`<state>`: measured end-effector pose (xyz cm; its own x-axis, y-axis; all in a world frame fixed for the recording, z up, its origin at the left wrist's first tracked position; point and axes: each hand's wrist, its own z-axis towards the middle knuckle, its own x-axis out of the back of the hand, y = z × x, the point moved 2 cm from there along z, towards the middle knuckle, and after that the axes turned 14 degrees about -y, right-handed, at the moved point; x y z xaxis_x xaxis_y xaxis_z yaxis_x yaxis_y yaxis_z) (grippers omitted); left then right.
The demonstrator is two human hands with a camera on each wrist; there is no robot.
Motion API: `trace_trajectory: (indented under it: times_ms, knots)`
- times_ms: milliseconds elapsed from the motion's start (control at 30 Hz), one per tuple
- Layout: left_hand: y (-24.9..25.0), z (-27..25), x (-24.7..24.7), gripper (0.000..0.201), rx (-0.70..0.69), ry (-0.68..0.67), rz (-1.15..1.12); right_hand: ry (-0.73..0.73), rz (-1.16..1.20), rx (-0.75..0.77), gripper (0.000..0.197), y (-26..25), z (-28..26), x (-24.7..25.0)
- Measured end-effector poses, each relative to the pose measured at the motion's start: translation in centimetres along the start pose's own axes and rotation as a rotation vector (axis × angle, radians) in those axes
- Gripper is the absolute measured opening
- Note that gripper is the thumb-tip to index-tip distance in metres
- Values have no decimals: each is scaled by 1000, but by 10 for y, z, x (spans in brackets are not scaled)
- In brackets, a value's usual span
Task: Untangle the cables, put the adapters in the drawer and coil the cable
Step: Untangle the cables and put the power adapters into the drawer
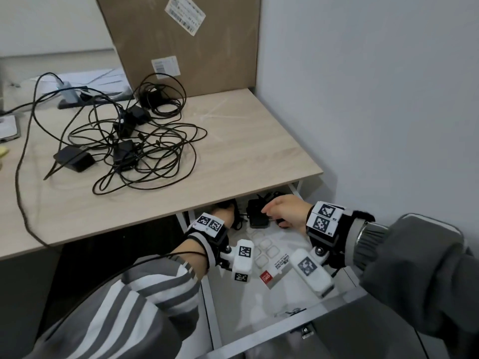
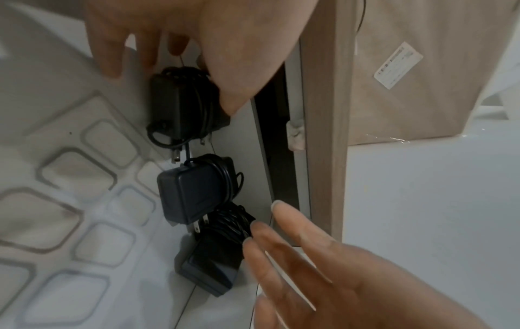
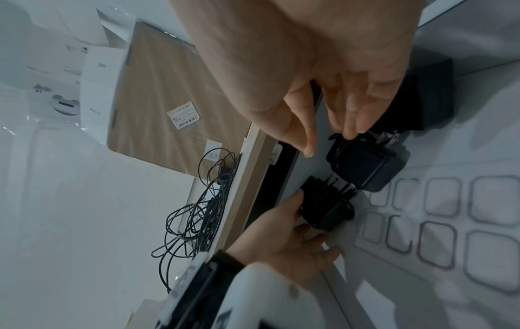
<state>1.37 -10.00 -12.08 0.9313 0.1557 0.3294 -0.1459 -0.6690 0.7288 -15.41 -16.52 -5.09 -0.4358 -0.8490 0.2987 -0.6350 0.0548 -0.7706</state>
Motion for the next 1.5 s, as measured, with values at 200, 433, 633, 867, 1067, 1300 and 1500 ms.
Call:
trace_trajectory:
  times_ms: [200,433,633,867,1067,1300,1500]
  knots:
    - [-1,-11,2,45,-22,-57,93,72,-12,11,25,-8,-16,-3]
    - [9,-18,3,44,-70,-101,254,7,-62,-104,14,0,-15,-5]
    - [2,-15,6,37,-39,-103,377,-115,-60,-339,10,1,15,-21]
    - [3,-5,8,40,-7,-141,258,-120,-83,-390,27,3,40,-26]
    - [7,-5,5,39,-25,-85,284,-109,-109,-397,23,6,48,-19]
    - [12,-8,6,35,-48,-92,190,-55,-189,-458,10,16,33,2]
    - [10,-15,7,37,-51,-94,71,1,-228,-449,27,17,29,2]
